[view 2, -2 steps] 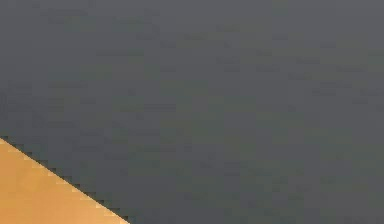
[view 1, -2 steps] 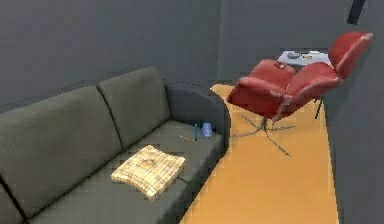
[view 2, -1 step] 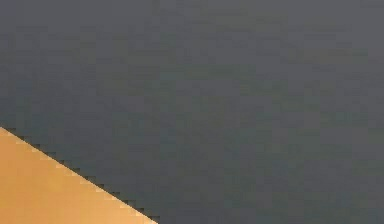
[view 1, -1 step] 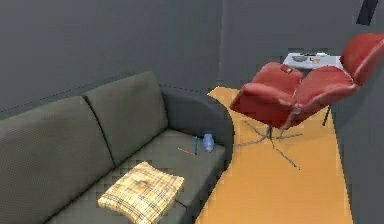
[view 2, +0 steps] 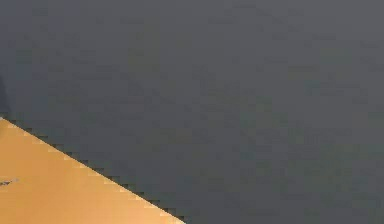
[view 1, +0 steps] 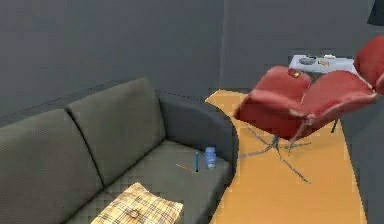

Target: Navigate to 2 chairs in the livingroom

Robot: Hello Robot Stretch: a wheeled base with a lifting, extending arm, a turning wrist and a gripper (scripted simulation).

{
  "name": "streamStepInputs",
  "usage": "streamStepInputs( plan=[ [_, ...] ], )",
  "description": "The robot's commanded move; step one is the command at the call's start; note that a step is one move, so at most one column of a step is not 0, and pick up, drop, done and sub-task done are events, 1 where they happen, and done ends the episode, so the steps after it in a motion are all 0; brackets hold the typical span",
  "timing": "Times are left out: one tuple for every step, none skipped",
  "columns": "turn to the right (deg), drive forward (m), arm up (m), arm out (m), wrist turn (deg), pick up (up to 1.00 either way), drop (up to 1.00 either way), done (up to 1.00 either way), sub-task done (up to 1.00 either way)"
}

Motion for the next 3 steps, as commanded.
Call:
streamStepInputs(
  plan=[
    [15.0,0.00,0.00,0.00,0.0,0.00,0.00,0.00,0.00],
    [0.0,0.60,0.00,0.00,0.0,0.00,0.00,0.00,0.00],
    [24.0,0.00,0.00,0.00,0.0,0.00,0.00,0.00,0.00]
  ],
)
